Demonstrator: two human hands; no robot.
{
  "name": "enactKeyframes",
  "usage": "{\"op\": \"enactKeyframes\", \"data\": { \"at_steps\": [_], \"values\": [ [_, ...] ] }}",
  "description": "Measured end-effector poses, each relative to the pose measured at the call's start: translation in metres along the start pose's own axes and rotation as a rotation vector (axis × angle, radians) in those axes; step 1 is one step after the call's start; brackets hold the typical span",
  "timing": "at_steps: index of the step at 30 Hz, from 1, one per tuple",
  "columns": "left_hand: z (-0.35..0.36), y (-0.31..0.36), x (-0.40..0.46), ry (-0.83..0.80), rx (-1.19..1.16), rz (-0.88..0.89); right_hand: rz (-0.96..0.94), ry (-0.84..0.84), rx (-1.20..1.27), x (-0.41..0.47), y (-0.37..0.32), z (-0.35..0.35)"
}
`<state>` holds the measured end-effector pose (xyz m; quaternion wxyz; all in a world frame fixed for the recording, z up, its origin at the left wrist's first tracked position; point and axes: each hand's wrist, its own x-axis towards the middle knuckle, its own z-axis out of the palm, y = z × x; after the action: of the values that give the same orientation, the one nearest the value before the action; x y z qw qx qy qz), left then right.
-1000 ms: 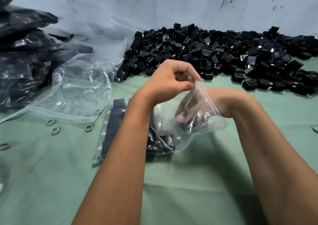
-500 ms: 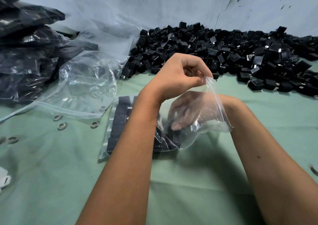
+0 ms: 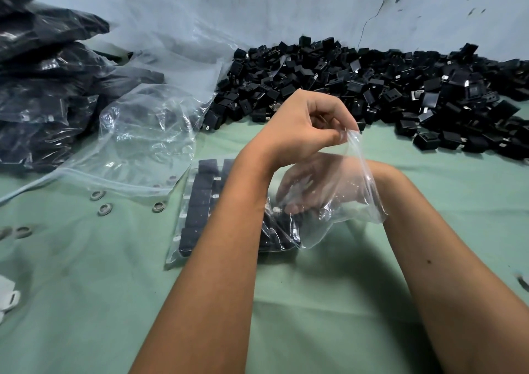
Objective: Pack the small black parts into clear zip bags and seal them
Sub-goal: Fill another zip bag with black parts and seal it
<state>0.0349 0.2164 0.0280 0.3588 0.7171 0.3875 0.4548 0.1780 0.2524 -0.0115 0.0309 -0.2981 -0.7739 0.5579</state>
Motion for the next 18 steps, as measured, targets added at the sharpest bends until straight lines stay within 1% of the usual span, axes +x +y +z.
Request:
{"op": "enactKeyframes", "data": {
  "at_steps": [2, 5, 7, 8, 11, 12, 15, 16, 17, 18],
  "values": [
    [0.0, 0.001, 0.0, 0.0, -0.004, 0.001, 0.039, 0.1, -0.013, 0.0, -0.003, 0.001],
    [0.002, 0.001, 0.0, -0.006, -0.008, -0.002, 0.065, 0.114, 0.023, 0.003, 0.001, 0.009],
    [0.002, 0.0, 0.0, -0.013, -0.011, -0.008, 0.12, 0.207, 0.079, 0.004, 0.007, 0.01],
    [0.002, -0.001, 0.0, -0.015, -0.013, -0.014, 0.132, 0.211, 0.077, 0.0, 0.009, 0.007],
    [0.0, -0.007, 0.0, -0.008, -0.016, -0.038, 0.008, 0.174, -0.043, -0.02, 0.006, -0.006],
    [0.0, -0.009, -0.001, -0.005, -0.014, -0.04, -0.022, 0.182, -0.027, -0.029, 0.005, -0.01],
    [0.003, -0.017, -0.002, -0.017, 0.001, -0.043, 0.018, 0.31, 0.141, -0.052, 0.011, -0.03],
    [0.004, -0.021, -0.002, -0.025, 0.009, -0.052, 0.045, 0.384, 0.162, -0.054, 0.017, -0.036],
    [0.005, -0.025, -0.002, -0.031, 0.019, -0.067, 0.081, 0.489, 0.187, -0.056, 0.02, -0.04],
    [0.006, -0.029, -0.002, -0.04, 0.033, -0.086, 0.109, 0.632, 0.21, -0.056, 0.025, -0.044]
  ]
}}
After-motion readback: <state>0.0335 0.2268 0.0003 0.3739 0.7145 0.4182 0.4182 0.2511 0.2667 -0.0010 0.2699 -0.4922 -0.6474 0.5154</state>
